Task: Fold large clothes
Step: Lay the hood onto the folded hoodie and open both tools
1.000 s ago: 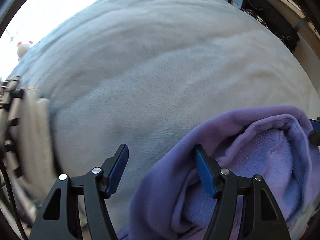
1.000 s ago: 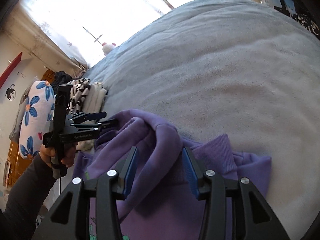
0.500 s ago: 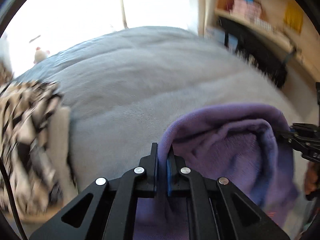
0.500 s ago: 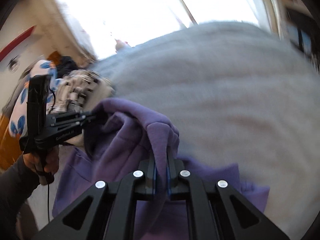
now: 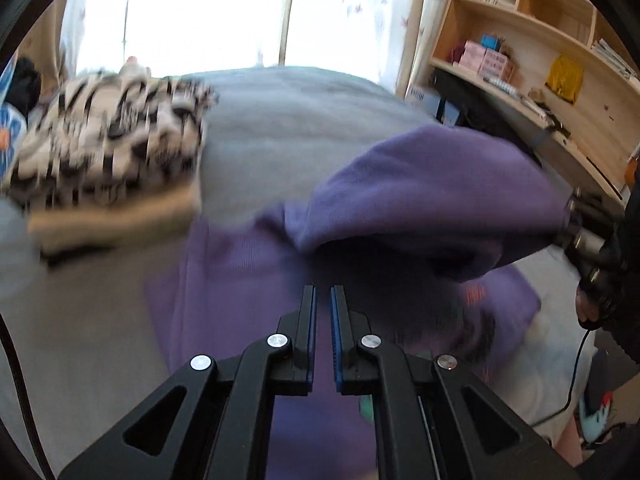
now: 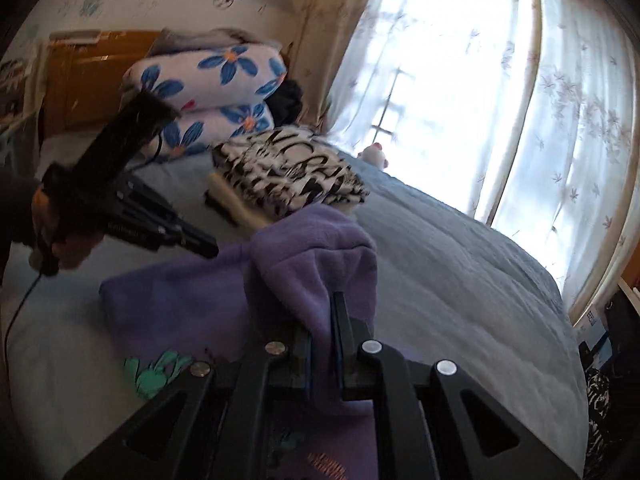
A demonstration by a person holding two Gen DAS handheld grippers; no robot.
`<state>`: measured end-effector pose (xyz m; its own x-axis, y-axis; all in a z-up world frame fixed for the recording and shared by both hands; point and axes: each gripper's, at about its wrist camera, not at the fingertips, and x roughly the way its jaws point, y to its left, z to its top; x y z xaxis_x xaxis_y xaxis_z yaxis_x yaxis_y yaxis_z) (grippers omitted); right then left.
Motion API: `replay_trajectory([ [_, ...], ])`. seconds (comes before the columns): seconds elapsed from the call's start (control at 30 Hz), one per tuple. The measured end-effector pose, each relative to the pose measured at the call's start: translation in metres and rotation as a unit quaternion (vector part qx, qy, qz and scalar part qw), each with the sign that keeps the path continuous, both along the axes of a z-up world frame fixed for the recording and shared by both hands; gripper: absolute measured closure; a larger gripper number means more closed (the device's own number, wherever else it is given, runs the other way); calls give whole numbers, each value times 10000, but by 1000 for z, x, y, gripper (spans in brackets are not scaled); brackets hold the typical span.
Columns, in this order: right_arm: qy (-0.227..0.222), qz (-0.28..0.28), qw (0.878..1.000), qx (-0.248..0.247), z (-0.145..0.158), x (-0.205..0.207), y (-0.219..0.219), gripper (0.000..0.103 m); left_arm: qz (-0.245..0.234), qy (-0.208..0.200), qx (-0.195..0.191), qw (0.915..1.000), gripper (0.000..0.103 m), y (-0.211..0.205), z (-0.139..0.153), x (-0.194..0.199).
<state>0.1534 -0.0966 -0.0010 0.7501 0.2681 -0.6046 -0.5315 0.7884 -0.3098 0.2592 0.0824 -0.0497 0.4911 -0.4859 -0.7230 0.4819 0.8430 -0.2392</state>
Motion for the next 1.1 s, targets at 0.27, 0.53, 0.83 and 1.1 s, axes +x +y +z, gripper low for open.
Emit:
replay_trajectory([
  [0.27,849,-556,9941,-382,-38,-31,10,88,141,528,13,9985,92,11,-16,-35],
  [0.53,933,-816,9922,114,6,-53,7,86,-94,424,218,9988,80,6,1,-68],
  [0.83,1008,-865,9888,676,43,-89,7,62,-106,330,203,9992,58,10,18,-87],
  [1.1,1652,-1235,9700,1283,27,-82,-5,60,-75,597,-110,9981,45,11,9,-90],
])
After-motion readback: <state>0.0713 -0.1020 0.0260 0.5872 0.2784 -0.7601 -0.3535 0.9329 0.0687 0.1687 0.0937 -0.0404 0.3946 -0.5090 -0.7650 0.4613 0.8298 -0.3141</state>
